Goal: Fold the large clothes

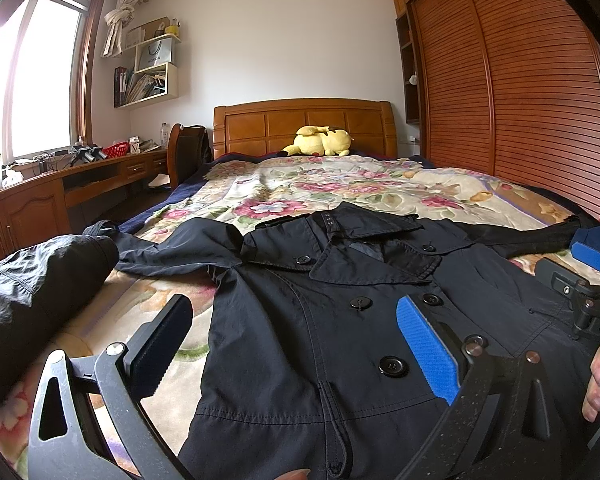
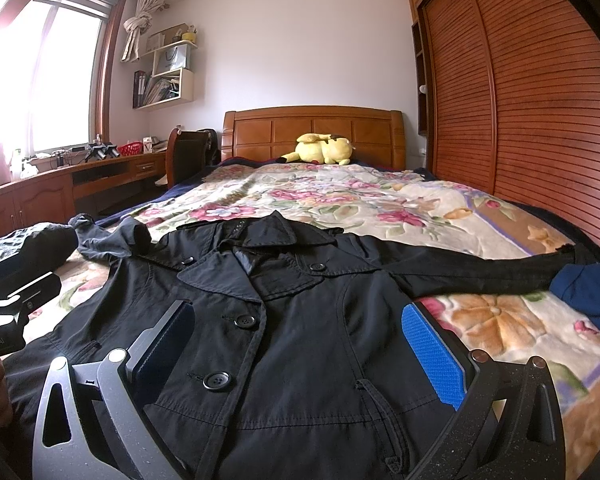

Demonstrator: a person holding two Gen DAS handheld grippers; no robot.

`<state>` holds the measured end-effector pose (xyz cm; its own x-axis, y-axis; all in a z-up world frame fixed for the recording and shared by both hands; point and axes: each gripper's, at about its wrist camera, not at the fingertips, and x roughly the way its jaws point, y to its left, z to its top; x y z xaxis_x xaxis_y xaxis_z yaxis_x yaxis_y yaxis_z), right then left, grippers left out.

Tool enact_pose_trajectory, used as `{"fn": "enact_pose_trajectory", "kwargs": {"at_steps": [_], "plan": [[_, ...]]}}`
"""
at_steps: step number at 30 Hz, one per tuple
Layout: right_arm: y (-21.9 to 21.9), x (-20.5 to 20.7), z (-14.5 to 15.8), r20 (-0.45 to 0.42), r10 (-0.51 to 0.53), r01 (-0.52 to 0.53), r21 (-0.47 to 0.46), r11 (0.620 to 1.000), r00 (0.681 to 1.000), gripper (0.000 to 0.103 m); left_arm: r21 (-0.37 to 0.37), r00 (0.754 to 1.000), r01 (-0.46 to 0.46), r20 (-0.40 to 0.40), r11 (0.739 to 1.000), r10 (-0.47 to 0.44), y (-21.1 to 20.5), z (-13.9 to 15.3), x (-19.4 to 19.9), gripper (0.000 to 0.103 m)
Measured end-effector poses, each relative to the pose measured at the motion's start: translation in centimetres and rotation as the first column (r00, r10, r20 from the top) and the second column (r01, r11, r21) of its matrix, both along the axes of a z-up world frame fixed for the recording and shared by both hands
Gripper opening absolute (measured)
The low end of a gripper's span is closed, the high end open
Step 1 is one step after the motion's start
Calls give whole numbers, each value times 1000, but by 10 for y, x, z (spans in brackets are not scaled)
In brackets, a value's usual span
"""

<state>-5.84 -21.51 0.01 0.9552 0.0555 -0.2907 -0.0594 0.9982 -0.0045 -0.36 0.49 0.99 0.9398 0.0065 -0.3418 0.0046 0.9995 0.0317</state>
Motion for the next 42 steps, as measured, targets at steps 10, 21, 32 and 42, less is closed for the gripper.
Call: {"fn": "enact_pose_trajectory", "kwargs": {"at_steps": [10,21,32,42], "plan": [[0,1,-1,1,-4,4,7,1000,1000,103,1,1000,0,1,1000,0,0,0,0,102],[0,1,-1,1,-4,4,8,1000,1000,103,1,1000,0,1,1000,0,0,0,0,102],[8,-6,17,8,66,-66,24,998,998,103,35,998,16,-56,999,-14,16,18,9,102],[24,20,25,-53,141,-140,25,990,989,103,28,987,-6,-161,1000,11,52,11,38,102]]}}
